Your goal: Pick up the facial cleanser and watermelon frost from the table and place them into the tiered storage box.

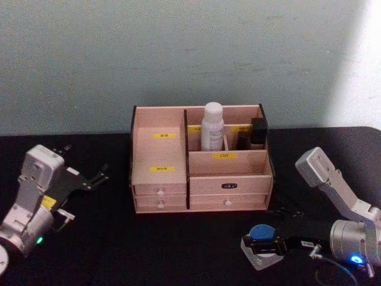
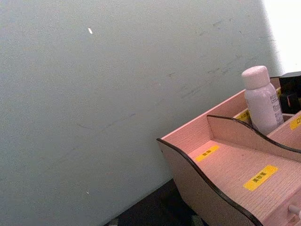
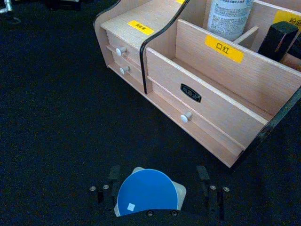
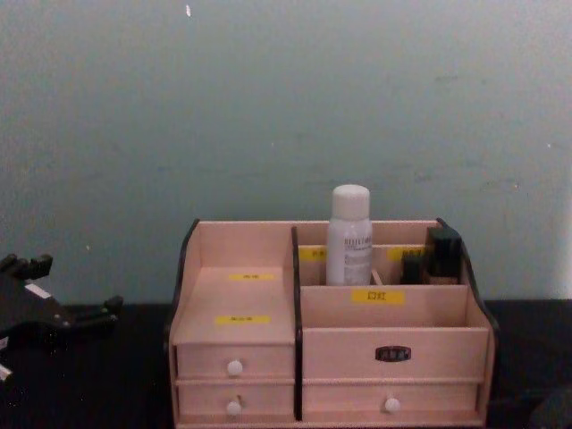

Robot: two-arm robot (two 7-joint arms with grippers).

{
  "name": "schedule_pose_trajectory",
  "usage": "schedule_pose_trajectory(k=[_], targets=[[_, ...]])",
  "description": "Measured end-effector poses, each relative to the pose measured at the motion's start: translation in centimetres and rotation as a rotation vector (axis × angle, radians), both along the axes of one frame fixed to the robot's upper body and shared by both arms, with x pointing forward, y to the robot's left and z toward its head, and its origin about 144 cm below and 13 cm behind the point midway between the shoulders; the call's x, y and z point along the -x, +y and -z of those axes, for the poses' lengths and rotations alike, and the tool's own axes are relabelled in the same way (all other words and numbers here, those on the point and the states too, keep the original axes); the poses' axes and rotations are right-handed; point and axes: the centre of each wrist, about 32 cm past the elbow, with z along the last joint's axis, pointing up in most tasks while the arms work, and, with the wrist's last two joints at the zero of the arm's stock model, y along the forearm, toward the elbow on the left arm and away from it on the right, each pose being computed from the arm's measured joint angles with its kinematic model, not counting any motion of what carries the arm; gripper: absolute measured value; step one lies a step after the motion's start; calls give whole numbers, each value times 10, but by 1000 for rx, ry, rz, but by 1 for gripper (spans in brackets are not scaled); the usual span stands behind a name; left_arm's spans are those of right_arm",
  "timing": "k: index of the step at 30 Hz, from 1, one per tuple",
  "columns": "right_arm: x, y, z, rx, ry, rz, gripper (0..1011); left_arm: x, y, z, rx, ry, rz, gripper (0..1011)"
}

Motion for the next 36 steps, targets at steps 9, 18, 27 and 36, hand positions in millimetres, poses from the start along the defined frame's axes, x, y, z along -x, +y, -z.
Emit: schedule_pose_trajectory(k=[9,18,27,36], targets=[[3,-2,0,6,3,-5,1002,0,0,0,0,0,0,1002],[4,-2,0,11,6,-15,1002,0,0,0,0,0,0,1001],[6,-1,1,24,7,-27,1002,0,0,0,0,0,0,1001],[6,1,2,44,-4,-25,1002,0,0,0,0,0,0,1001]])
